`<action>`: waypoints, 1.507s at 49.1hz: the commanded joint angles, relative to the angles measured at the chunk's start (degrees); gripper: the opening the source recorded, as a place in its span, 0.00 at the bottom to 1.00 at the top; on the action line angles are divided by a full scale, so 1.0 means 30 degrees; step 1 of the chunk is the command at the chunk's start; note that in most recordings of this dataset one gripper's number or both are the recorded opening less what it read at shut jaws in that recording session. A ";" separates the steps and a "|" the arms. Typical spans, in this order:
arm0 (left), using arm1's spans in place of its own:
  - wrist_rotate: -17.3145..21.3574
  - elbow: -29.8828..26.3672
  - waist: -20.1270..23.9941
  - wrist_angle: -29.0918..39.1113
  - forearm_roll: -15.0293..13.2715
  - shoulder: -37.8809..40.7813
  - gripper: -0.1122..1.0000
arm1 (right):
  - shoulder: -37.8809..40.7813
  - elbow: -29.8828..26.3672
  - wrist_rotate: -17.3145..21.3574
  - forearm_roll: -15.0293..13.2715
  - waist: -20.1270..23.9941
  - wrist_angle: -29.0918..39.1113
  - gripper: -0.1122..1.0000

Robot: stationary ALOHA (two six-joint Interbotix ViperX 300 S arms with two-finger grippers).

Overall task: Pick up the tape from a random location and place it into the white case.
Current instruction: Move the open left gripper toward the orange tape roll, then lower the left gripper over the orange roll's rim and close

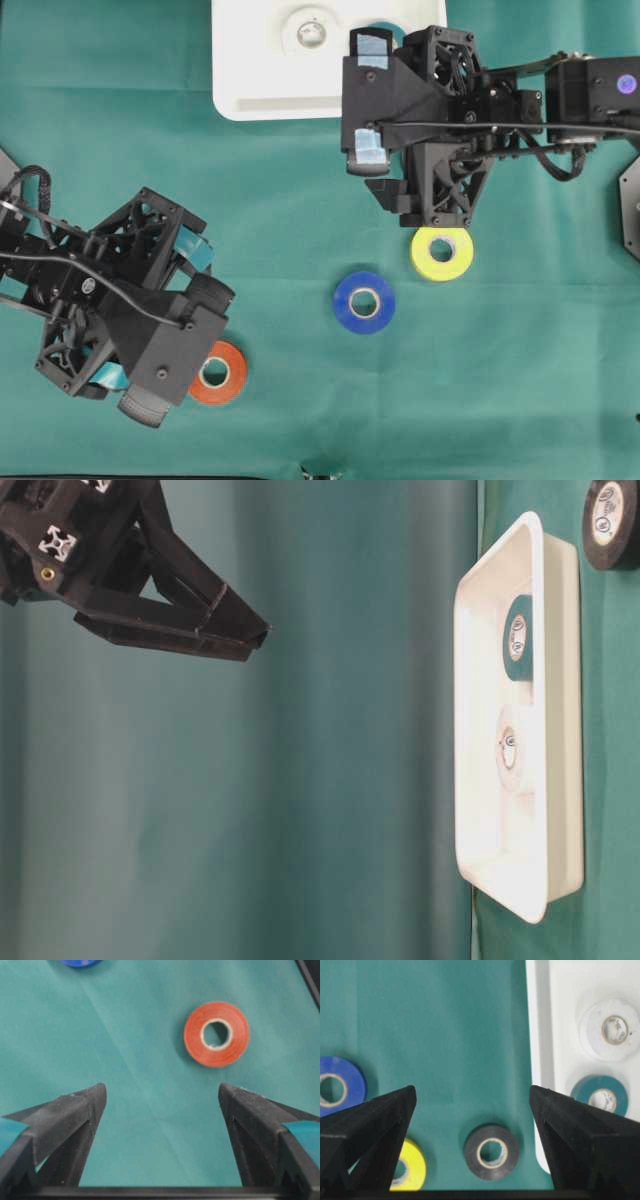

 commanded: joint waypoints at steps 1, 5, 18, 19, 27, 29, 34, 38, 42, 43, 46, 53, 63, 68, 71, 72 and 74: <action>0.0000 -0.0322 -0.0059 -0.0205 0.0059 -0.0234 0.91 | -0.0439 -0.0498 0.0029 -0.0059 0.0029 -0.0117 0.91; 0.0000 -0.0264 -0.0059 -0.0469 0.0059 -0.0205 0.91 | -0.0469 -0.0498 0.0029 -0.0059 0.0029 -0.0117 0.91; -0.0059 0.0381 -0.0059 -0.1699 0.0029 0.0146 0.91 | -0.0439 -0.0498 0.0029 -0.0059 0.0029 -0.0088 0.91; -0.0059 0.0498 -0.0088 -0.1846 0.0029 0.0146 0.91 | -0.0469 -0.0498 0.0029 -0.0059 0.0029 -0.0117 0.91; -0.0088 0.1377 -0.0059 -0.2930 0.0029 0.0146 0.91 | -0.0439 -0.0498 0.0029 -0.0059 0.0029 -0.0117 0.91; -0.0117 0.1641 -0.0059 -0.3252 0.0029 0.0146 0.91 | -0.0439 -0.0498 0.0029 -0.0059 0.0029 -0.0117 0.91; -0.0146 0.2314 -0.0059 -0.4102 0.0029 0.0176 0.91 | -0.0439 -0.0498 0.0029 -0.0088 -0.0029 -0.0117 0.91; -0.0176 0.2842 -0.0059 -0.4922 0.0029 0.0205 0.91 | -0.0439 -0.0498 0.0029 -0.0146 -0.0059 -0.0117 0.91; -0.0176 0.3369 -0.0059 -0.5654 0.0029 0.0264 0.91 | -0.0439 -0.0469 0.0029 -0.0205 -0.0088 -0.0117 0.91; -0.0176 0.3486 -0.0088 -0.5830 0.0029 0.0293 0.91 | -0.0439 -0.0469 0.0029 -0.0205 -0.0088 -0.0117 0.91; -0.0176 0.3896 -0.0059 -0.6387 0.0000 0.0439 0.91 | -0.0439 -0.0469 0.0029 -0.0234 -0.0088 -0.0117 0.91; -0.0176 0.4600 -0.0059 -0.7354 0.0000 0.0908 0.91 | -0.0439 -0.0410 0.0029 -0.0234 -0.0117 -0.0117 0.91; -0.0176 0.5098 -0.0059 -0.8350 -0.0029 0.2227 0.91 | -0.0381 -0.0352 0.0029 -0.0234 -0.0146 -0.0117 0.91; -0.0176 0.5273 -0.0059 -0.8730 -0.0059 0.2754 0.91 | -0.0352 -0.0322 0.0029 -0.0234 -0.0146 -0.0117 0.91; -0.0176 0.5391 -0.0088 -0.8965 -0.0088 0.2930 0.91 | -0.0352 -0.0322 0.0029 -0.0264 -0.0205 -0.0117 0.91; -0.0176 0.5420 -0.0059 -0.9023 -0.0088 0.2988 0.91 | -0.0352 -0.0322 0.0029 -0.0264 -0.0205 -0.0117 0.91; -0.0205 0.5537 -0.0088 -0.9258 -0.0088 0.3076 0.91 | -0.0352 -0.0322 0.0000 -0.0293 -0.0234 -0.0088 0.91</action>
